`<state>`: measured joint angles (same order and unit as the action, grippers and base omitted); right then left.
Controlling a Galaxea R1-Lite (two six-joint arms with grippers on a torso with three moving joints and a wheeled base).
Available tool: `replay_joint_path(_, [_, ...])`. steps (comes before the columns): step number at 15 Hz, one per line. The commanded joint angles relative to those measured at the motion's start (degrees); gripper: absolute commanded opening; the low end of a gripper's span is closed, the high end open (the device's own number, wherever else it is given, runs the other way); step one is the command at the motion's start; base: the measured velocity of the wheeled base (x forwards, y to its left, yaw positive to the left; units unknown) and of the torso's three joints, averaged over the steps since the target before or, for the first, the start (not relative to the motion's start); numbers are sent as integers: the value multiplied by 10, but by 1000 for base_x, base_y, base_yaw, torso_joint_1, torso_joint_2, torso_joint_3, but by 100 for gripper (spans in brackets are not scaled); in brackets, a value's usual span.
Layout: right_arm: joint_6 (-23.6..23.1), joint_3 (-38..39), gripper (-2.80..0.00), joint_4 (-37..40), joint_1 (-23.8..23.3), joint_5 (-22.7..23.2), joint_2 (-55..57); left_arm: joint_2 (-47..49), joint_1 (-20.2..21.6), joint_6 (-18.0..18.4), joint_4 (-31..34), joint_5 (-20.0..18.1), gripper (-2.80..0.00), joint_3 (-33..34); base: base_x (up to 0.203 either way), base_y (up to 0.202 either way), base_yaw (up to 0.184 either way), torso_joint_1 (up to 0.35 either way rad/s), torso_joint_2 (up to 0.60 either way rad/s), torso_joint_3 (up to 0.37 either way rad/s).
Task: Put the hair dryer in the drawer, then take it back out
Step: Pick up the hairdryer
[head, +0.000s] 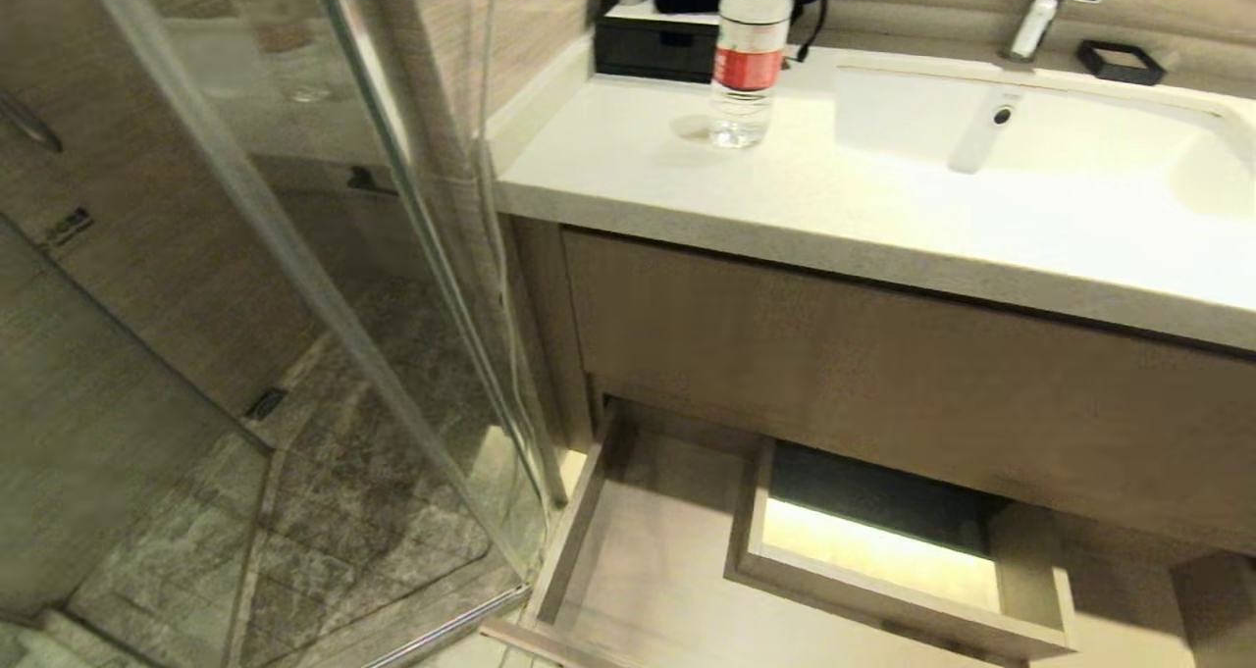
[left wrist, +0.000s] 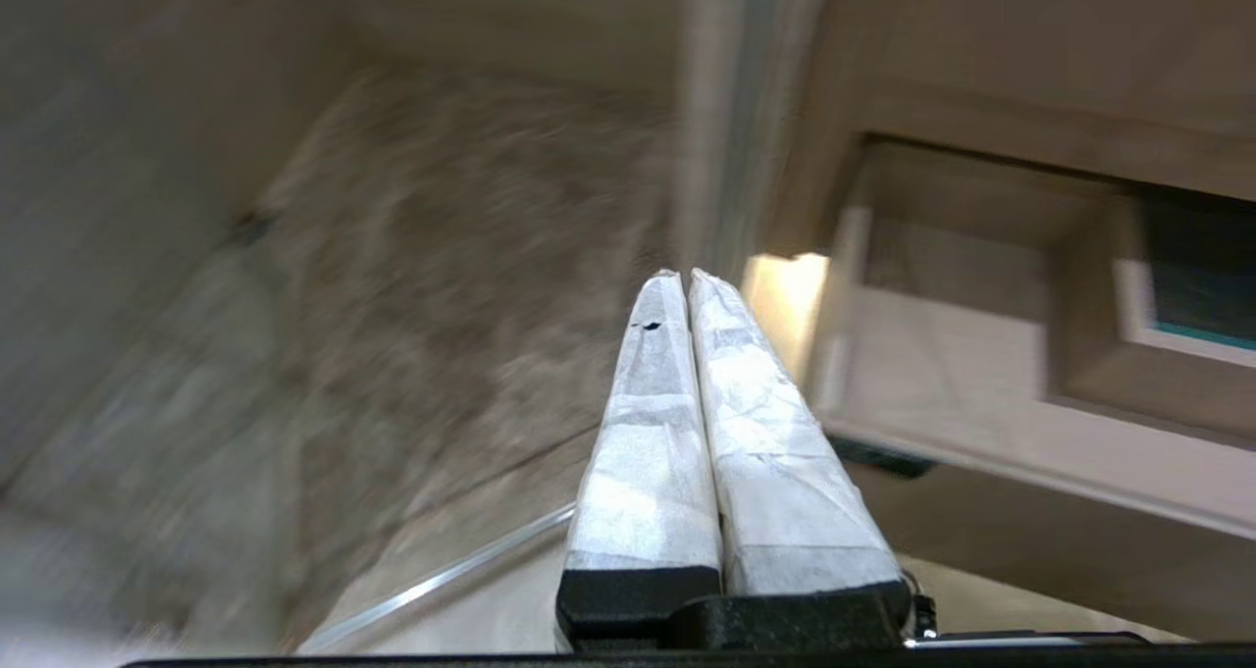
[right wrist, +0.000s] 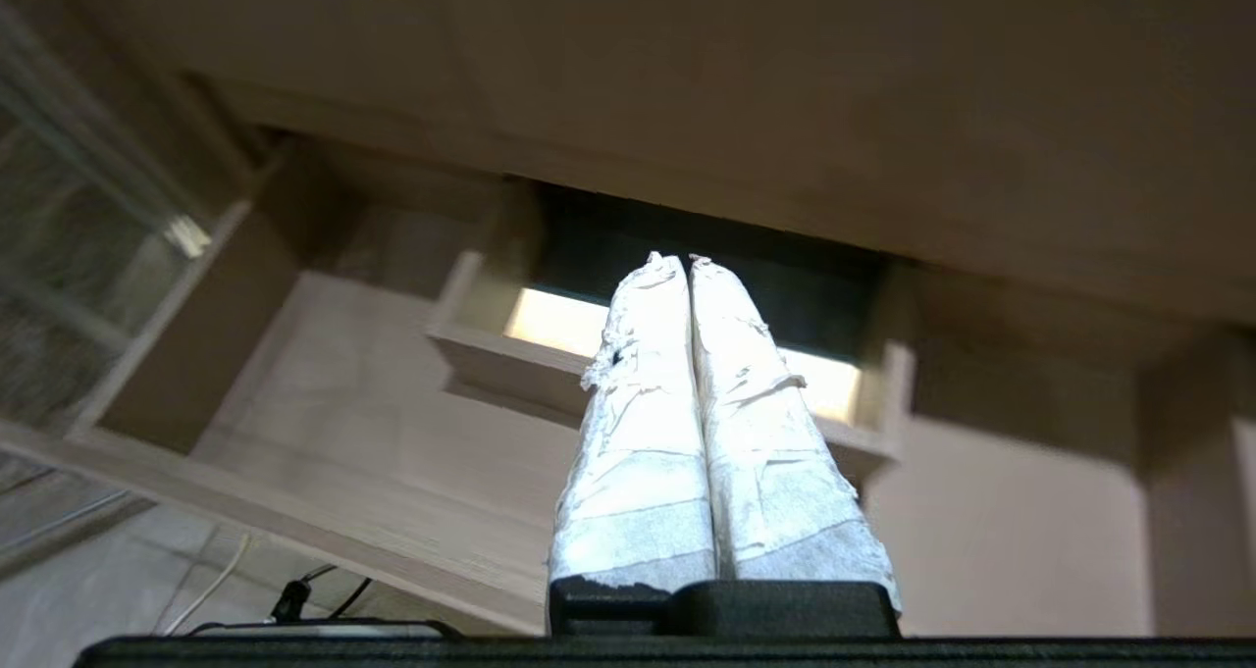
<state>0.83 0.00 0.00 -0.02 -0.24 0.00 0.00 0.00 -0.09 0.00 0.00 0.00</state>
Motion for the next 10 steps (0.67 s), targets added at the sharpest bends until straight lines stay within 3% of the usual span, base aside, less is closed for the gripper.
replay_joint_path(1, [0,1,-280,0,0,0,1,0,0,0,0,0,-280,0,3,11,-173,2,1,4])
replay_joint_path(7, [0,1,-280,0,0,0,1,0,0,0,0,0,-280,0,-1,9,-163,2,2,1])
replay_joint_path(10, [0,1,-280,1,0,0,1,0,0,0,0,0,-280,0,-1,1,-21,-2,1,1])
